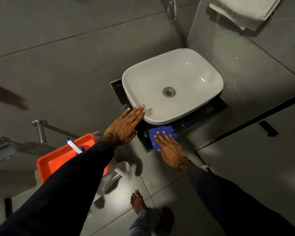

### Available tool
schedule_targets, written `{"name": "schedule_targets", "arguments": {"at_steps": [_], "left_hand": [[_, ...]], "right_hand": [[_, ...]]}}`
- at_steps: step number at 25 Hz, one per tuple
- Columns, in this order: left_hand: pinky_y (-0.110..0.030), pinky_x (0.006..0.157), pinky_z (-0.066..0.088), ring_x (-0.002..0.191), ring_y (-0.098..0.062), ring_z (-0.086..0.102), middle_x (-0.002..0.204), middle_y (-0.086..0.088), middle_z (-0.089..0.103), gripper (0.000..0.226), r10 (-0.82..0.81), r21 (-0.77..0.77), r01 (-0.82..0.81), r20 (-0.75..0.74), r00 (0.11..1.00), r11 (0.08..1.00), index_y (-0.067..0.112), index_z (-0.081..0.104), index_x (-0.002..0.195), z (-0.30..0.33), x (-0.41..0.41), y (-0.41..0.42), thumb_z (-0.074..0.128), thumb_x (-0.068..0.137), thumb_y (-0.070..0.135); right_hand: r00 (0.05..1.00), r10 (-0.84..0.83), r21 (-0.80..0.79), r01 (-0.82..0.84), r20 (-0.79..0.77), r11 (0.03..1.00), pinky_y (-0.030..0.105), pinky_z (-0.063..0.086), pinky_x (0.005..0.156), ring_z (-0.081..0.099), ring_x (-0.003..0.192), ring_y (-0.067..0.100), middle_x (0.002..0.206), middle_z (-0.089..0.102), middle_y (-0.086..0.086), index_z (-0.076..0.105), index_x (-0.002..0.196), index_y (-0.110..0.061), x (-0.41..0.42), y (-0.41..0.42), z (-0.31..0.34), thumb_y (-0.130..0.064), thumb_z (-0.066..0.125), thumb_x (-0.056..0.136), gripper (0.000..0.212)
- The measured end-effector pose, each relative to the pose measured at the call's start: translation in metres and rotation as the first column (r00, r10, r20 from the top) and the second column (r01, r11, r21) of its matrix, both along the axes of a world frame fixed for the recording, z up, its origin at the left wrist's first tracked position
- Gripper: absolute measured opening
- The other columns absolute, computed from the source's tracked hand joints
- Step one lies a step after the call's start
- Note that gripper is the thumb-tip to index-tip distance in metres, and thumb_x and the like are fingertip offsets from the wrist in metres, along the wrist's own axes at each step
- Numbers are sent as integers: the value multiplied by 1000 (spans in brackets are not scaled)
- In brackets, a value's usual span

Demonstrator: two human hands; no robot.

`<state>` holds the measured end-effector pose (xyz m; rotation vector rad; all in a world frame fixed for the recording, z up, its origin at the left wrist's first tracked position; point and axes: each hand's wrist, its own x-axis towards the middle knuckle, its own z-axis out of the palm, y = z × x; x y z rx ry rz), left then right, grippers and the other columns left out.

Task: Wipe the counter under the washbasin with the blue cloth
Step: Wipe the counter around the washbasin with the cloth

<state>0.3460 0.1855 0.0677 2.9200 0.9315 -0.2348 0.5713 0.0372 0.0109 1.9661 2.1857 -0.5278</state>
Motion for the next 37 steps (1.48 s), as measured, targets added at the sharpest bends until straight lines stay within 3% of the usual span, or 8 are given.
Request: {"name": "schedule_targets", "arguments": {"at_steps": [4, 8, 12, 16, 22, 28, 33, 37], "left_hand": [[-49, 132, 6, 161, -30, -6, 173, -11, -13, 91, 5, -6, -5, -5, 1000, 1000, 13, -17, 162, -1, 0, -1, 40, 98, 45], [-47, 133, 4, 161, -28, -6, 173, -11, -13, 87, 23, 5, -23, 27, 999, 1000, 13, -16, 162, -3, 1, -4, 29, 100, 54], [-46, 133, 3, 161, -27, -7, 173, -10, -14, 85, 47, -6, -47, 24, 999, 999, 14, -17, 162, -1, 4, -7, 20, 102, 60], [-47, 133, 0, 161, -28, -9, 172, -11, -16, 87, 84, 1, -84, -22, 996, 996, 13, -19, 161, 5, 7, -12, 29, 100, 52], [-46, 133, 1, 162, -28, -3, 173, -12, -9, 88, 187, 55, -185, -26, 982, 981, 8, -8, 164, 12, 21, -31, 31, 99, 54], [-46, 133, 4, 162, -26, -6, 173, -12, -12, 87, 333, 103, -328, -42, 942, 939, 7, -9, 163, 10, 36, -48, 17, 100, 61], [-47, 133, 5, 162, -29, -4, 172, -15, -12, 94, 377, 125, -365, -91, 922, 923, 5, -10, 163, 10, 44, -54, 35, 97, 56], [-49, 132, 8, 162, -28, -2, 172, -14, -11, 98, 384, 149, -366, -117, 916, 919, 6, -9, 163, 11, 44, -55, 43, 95, 54]], "right_hand": [[984, -178, -29, 178, 16, 984, 41, 7, 130, -1, 158, 27, 170, 0, 4, 2, 161, -16, 20, 3, 4, -32, 38, 104, 69], [998, -63, 9, 63, -27, 998, 40, 3, 130, -3, 158, 28, 170, -2, 7, 0, 160, -13, -12, -9, -6, -34, 39, 103, 72], [1000, -5, 41, 4, 23, 999, 38, -1, 129, -5, 158, 24, 170, -5, 4, -1, 160, -14, 26, -8, -8, -34, 35, 104, 69], [998, -66, 33, 66, 8, 997, 42, 3, 130, -4, 158, 28, 170, -1, 5, -1, 160, -14, 39, -6, -7, -34, 35, 104, 69], [985, 171, 44, -170, -18, 984, 39, -1, 129, -4, 158, 26, 170, -3, 3, 3, 161, -15, 56, 0, -4, -28, 41, 103, 70], [994, -104, -1, 104, -39, 995, 40, 5, 129, -1, 158, 26, 170, 0, 3, 5, 161, -16, 120, 7, 3, -30, 38, 105, 67], [979, 184, 5, -184, -90, 983, 42, 6, 130, 0, 158, 27, 170, 2, 3, 7, 161, -16, 101, -2, 0, -26, 41, 103, 68], [993, 108, 27, -107, -35, 994, 40, 6, 130, 0, 158, 24, 170, 2, 3, 7, 161, -15, 162, 18, 4, -28, 38, 105, 65]]}}
